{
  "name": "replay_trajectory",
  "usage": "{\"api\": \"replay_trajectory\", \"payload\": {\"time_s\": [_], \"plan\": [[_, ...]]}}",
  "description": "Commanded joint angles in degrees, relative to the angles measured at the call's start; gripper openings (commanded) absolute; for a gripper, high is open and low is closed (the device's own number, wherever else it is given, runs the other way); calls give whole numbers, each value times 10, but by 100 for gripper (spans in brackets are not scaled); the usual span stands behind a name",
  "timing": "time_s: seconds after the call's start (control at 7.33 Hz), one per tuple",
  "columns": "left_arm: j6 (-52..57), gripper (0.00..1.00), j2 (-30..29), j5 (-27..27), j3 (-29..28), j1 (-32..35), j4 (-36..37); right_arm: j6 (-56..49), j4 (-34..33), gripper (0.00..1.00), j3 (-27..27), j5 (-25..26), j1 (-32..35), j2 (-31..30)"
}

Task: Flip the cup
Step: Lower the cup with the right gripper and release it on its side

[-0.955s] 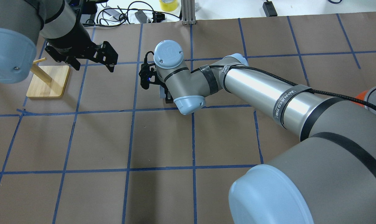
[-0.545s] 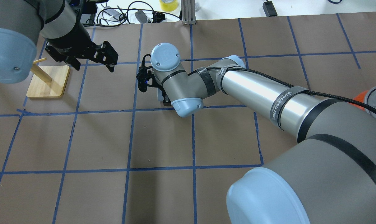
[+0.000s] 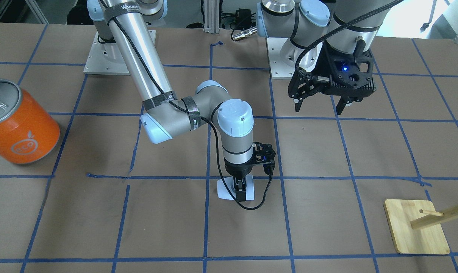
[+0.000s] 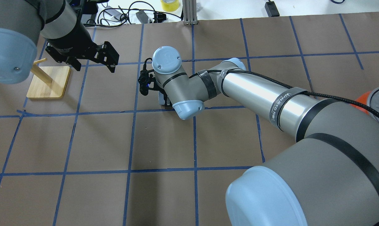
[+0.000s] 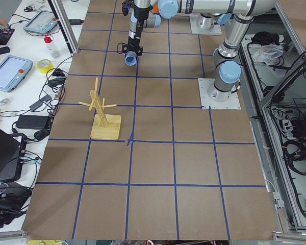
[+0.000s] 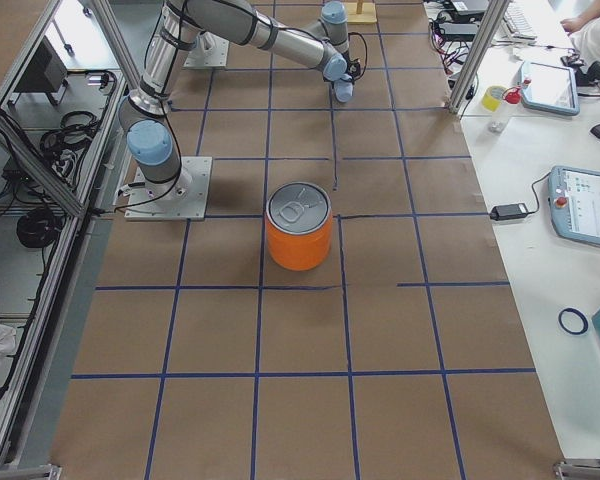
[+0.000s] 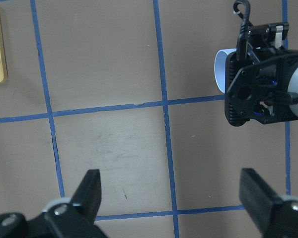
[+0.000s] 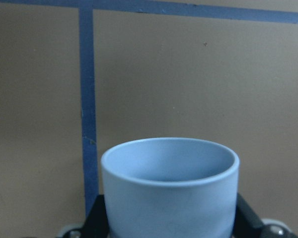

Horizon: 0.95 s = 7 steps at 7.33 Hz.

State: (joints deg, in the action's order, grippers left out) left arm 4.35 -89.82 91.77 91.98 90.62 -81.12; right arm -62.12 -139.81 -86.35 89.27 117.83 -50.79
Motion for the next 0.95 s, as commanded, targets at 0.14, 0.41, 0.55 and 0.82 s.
{"api": "replay_trajectory", "payload": {"time_s": [0.14,0.41,0.55,0.82], "plan": [[0,100,0,-1,0,0,0,2,-3,100,0,7,7,2],[0,100,-1,-4,0,-3,6,16,-3,100,9,6,13,-9],[0,100,-1,-5,0,-4,6,17,4,100,9,6,13,-26],[0,100,0,-3,0,-4,6,99,31,100,5,-1,-2,-61]]}}
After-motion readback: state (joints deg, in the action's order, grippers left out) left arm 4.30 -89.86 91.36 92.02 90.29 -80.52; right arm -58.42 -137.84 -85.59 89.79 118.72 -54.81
